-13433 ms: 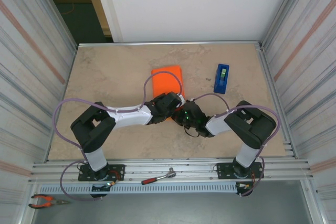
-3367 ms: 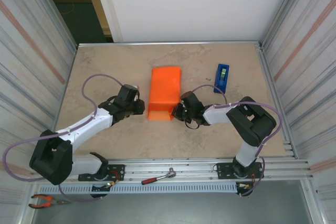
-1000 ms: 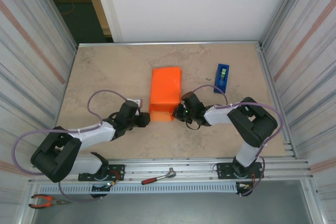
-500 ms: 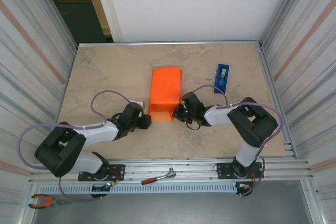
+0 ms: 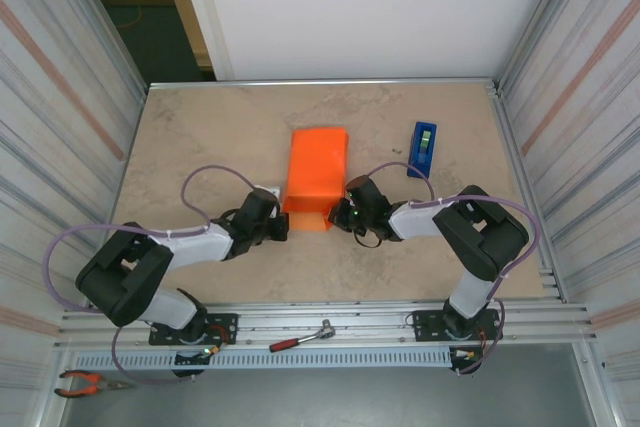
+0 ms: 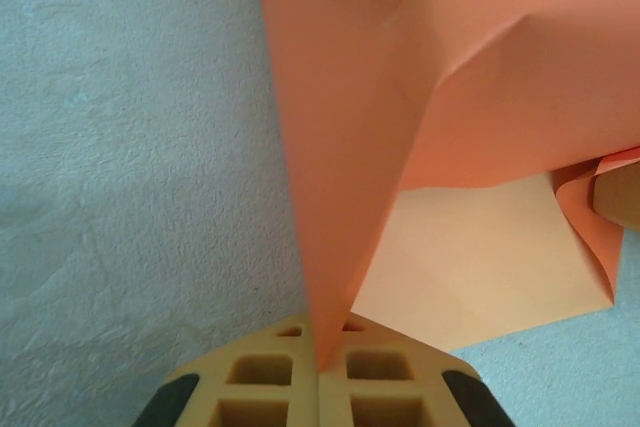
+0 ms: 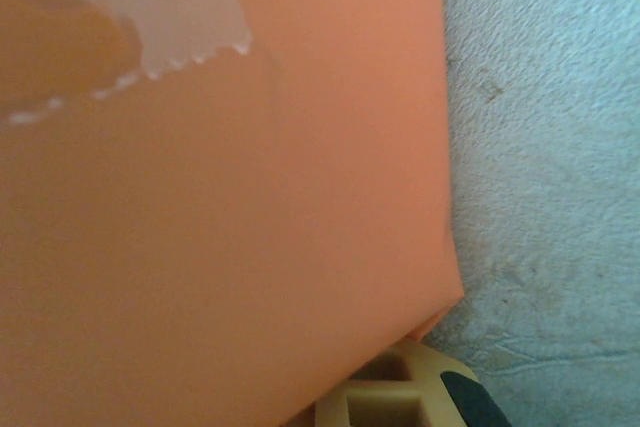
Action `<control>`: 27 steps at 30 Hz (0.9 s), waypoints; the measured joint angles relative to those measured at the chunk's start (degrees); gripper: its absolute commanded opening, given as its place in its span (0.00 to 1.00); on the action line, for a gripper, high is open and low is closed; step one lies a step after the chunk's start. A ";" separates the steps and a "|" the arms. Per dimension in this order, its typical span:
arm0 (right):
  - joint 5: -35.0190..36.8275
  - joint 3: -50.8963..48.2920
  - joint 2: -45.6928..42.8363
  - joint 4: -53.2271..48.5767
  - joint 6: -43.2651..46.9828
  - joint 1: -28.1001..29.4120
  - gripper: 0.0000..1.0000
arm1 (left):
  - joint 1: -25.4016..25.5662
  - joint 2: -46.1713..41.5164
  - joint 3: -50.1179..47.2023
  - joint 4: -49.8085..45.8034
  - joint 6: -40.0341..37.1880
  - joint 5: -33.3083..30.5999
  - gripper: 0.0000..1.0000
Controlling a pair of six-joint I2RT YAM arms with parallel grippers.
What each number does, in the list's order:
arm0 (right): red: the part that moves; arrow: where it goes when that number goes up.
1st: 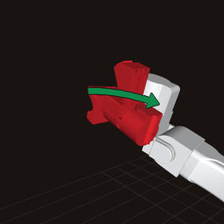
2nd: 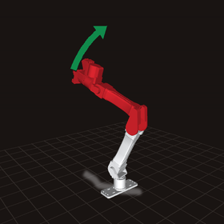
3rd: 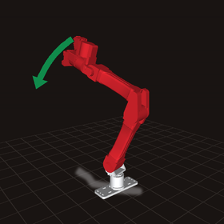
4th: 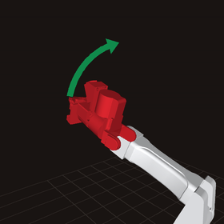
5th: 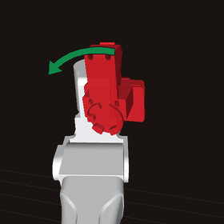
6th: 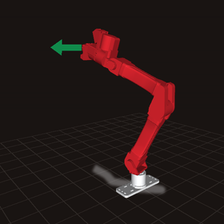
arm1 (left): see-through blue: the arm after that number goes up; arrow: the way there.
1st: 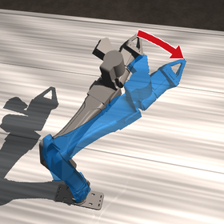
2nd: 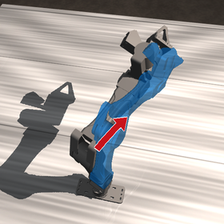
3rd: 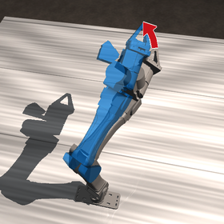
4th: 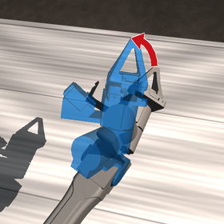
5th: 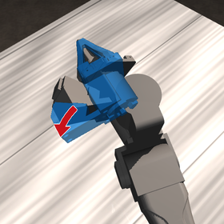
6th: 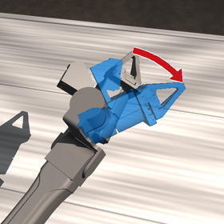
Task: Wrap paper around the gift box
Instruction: Fold the wrapping paper for the gift box.
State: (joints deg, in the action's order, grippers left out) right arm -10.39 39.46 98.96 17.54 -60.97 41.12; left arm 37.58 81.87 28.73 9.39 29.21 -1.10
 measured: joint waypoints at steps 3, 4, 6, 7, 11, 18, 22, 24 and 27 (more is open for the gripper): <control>-0.02 0.00 0.00 0.00 0.00 0.00 0.00 | 0.00 0.00 1.07 -1.01 0.04 0.20 0.00; -0.02 0.00 0.00 -0.02 0.00 0.00 0.00 | 0.00 0.00 1.51 -1.33 0.15 0.28 0.00; -0.07 0.00 0.00 -0.02 0.00 0.00 0.00 | 0.00 0.00 2.23 -1.90 0.24 0.59 0.00; -0.11 0.00 0.00 -0.02 0.00 0.00 0.00 | 0.00 0.00 2.56 -1.97 0.44 0.66 0.00; -0.15 0.00 0.00 -0.02 0.00 0.00 0.00 | 0.00 0.02 3.65 -2.27 1.44 1.33 0.00; -0.17 0.02 0.02 -0.02 0.00 0.00 0.00 | 0.00 1.64 4.70 -1.86 6.69 2.56 0.00; -0.17 0.02 0.07 0.00 0.00 0.00 0.00 | 0.00 2.14 4.50 0.26 10.34 2.84 0.00; -0.20 0.02 0.07 0.02 0.00 0.00 0.00 | 0.00 2.14 4.13 2.01 12.07 2.97 0.00; -0.20 0.02 0.07 0.02 0.00 0.00 0.00 | 0.00 2.14 3.30 4.68 14.19 3.02 0.00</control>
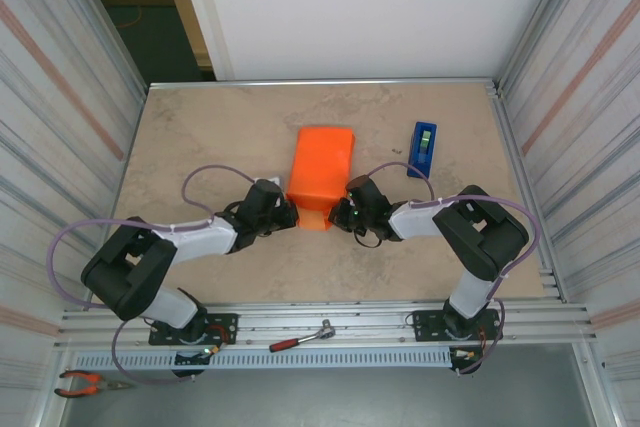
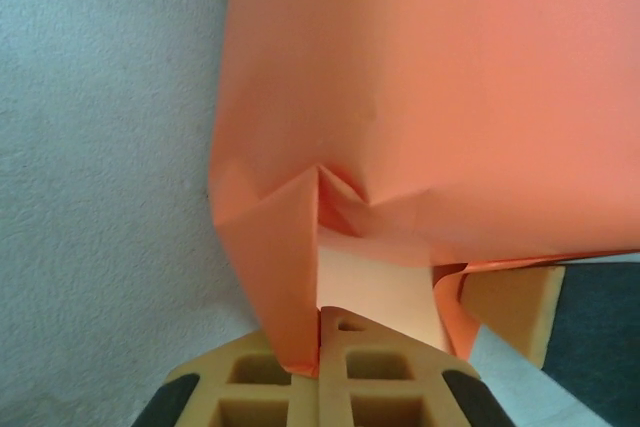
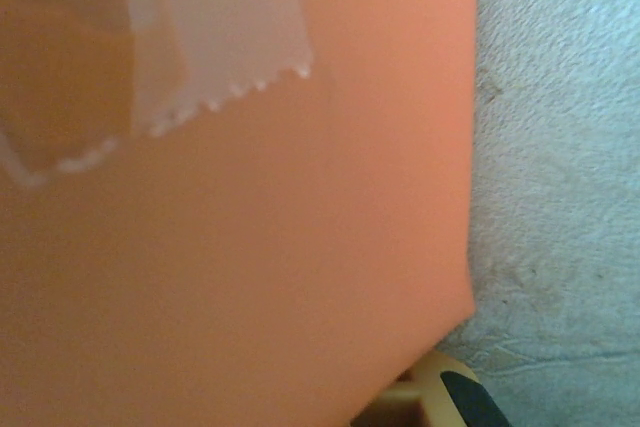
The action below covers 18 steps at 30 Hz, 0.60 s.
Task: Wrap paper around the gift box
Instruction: Fold the wrapping paper for the gift box.
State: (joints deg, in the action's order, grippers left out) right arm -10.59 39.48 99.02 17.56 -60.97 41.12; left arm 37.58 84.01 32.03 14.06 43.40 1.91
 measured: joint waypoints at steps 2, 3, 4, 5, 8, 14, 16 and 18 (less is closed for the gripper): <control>0.00 0.00 0.00 0.00 0.00 0.00 0.00 | 0.00 0.07 -0.31 1.14 0.90 0.00 0.00; 0.00 0.00 0.00 0.00 0.00 0.00 0.00 | 0.00 0.17 -0.33 1.77 1.36 -0.02 0.00; 0.00 0.02 0.02 -0.02 0.00 0.00 0.00 | 0.00 0.42 -0.33 2.49 1.68 -0.02 0.00; -0.02 0.04 0.07 -0.02 0.00 0.00 0.00 | 0.00 0.74 -0.33 3.23 1.95 -0.02 0.00; -0.17 0.04 0.11 0.00 0.00 0.00 0.00 | 0.00 2.21 -0.35 5.42 2.64 -0.02 0.00; -0.24 0.15 0.26 0.00 0.00 0.00 0.00 | 0.07 5.16 -0.94 10.27 3.65 -0.13 0.00; -0.24 0.15 0.26 0.00 0.00 0.00 0.00 | 0.20 6.03 -0.94 11.87 3.85 -0.33 0.00; -0.24 0.17 0.28 0.00 0.00 0.00 0.00 | 0.59 7.06 -0.94 13.27 4.04 -0.61 0.00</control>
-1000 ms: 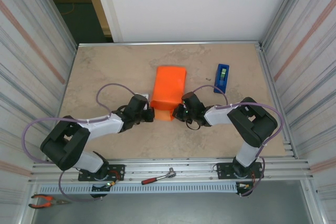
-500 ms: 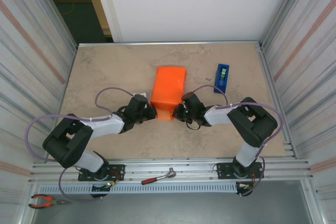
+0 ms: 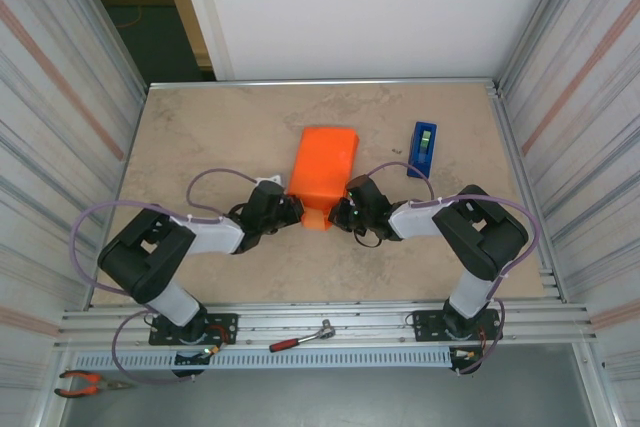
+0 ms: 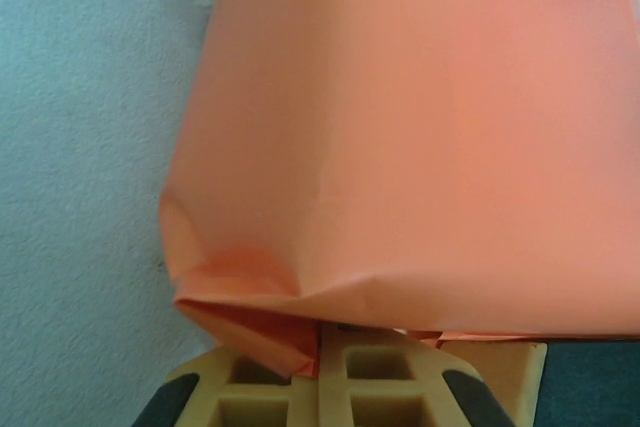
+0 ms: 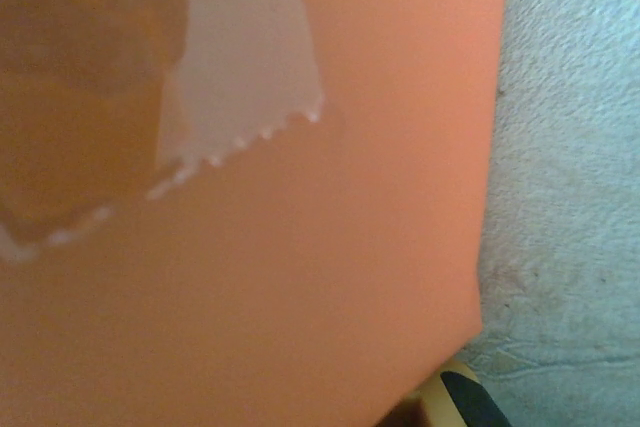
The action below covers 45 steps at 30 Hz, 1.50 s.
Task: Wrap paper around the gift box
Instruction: Fold the wrapping paper for the gift box.
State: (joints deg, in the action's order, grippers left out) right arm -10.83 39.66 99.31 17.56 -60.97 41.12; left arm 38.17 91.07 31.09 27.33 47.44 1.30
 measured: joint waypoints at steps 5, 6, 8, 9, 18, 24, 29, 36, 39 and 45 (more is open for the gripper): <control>-0.11 0.22 0.04 -0.26 0.00 0.00 0.00 | 1.29 2.69 0.00 3.08 0.07 -1.09 0.13; -0.13 0.26 0.07 -0.31 0.00 0.00 0.00 | 1.55 3.15 0.00 3.52 0.22 -1.07 0.16; -0.13 0.35 0.09 -0.46 0.00 0.00 0.00 | 2.32 4.20 0.00 4.42 0.42 -1.18 0.18; -0.13 0.37 0.09 -0.52 0.00 0.00 0.00 | 2.56 4.48 0.00 4.72 0.46 -1.20 0.18; -0.11 0.63 0.09 -1.09 0.02 0.00 0.00 | 3.69 4.35 -2.56 8.35 0.46 -2.49 0.20; -0.11 0.63 0.09 -1.09 0.02 0.00 0.00 | 4.22 -2.23 -4.70 4.37 -0.26 -2.69 0.26; -0.11 0.74 0.09 -1.25 0.04 0.00 0.00 | 3.56 -12.50 -5.03 -0.94 -2.47 -2.67 0.30; -0.11 0.74 0.09 -1.31 0.15 0.00 0.00 | -4.48 -25.70 -5.70 -11.06 -5.38 -2.45 0.12; -0.11 0.74 0.09 -1.31 0.15 0.00 0.00 | -7.63 -25.94 -5.68 -14.27 -6.69 -1.31 0.02; -0.11 0.74 0.09 -1.33 0.17 0.00 0.00 | -8.33 -18.51 -4.02 -16.74 -9.49 2.97 0.00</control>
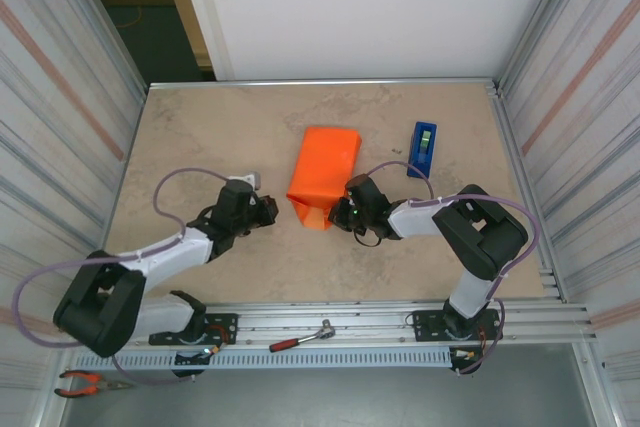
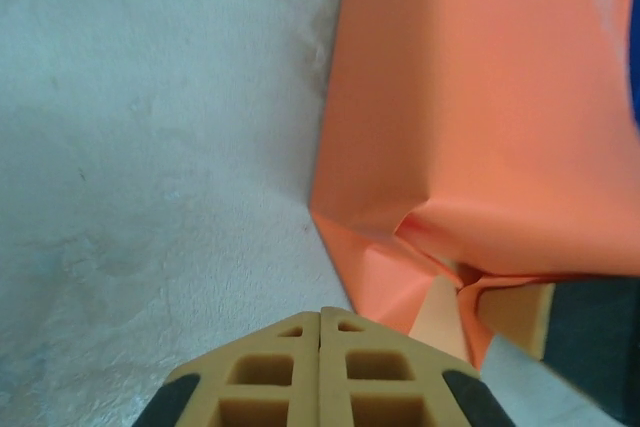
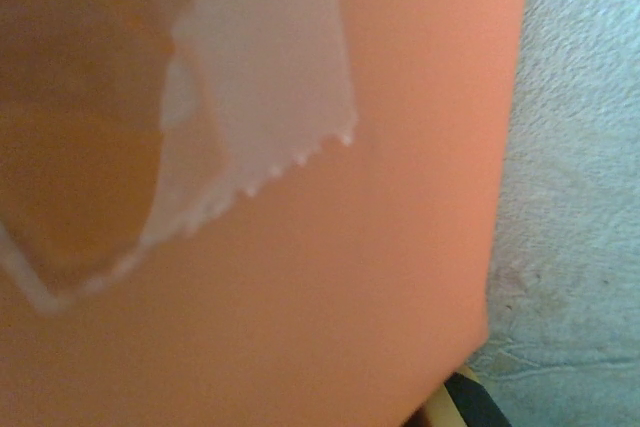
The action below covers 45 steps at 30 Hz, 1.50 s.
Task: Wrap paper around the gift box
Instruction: Fold the wrapping paper for the gift box.
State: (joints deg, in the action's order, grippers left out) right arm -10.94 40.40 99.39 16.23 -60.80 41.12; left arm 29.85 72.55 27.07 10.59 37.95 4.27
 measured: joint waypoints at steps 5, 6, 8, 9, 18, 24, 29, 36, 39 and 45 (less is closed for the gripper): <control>0.00 0.00 0.00 0.00 0.00 0.02 0.00 | 1.29 6.82 2.75 0.11 -2.43 2.03 0.00; 0.02 0.00 0.00 0.00 0.00 0.02 0.00 | 1.90 7.76 3.28 0.17 -3.08 2.19 0.00; 0.04 0.00 0.00 0.00 0.00 0.02 0.00 | 2.99 9.01 4.15 0.35 -4.17 2.21 0.00; 0.09 0.00 0.00 0.00 0.00 0.04 0.00 | 3.52 9.49 4.63 0.35 -4.81 2.21 0.00; 0.20 0.22 0.00 -0.42 0.00 0.11 0.00 | 5.51 14.12 7.74 3.37 -8.48 2.12 0.00; 0.22 0.37 0.00 -0.72 0.00 0.11 0.00 | 7.23 17.59 9.25 4.46 -10.25 0.94 0.00; 0.24 0.37 0.00 -0.76 0.00 0.13 0.00 | 9.79 20.28 10.01 5.03 -11.89 -2.73 0.00; 0.39 0.37 -0.04 -0.83 0.00 0.17 0.00 | 11.91 22.03 10.14 4.70 -13.40 -6.60 0.00; 0.42 0.37 -0.11 -0.90 0.00 0.17 0.00 | 12.02 21.81 10.01 4.61 -13.62 -7.02 0.00; 0.63 0.55 -0.22 -1.31 0.04 0.33 0.00 | 12.02 15.61 7.85 1.03 -12.90 -7.63 0.00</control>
State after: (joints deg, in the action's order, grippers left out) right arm -10.31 40.95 99.18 14.92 -60.75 41.45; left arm 41.87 88.16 34.92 11.62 25.06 -3.36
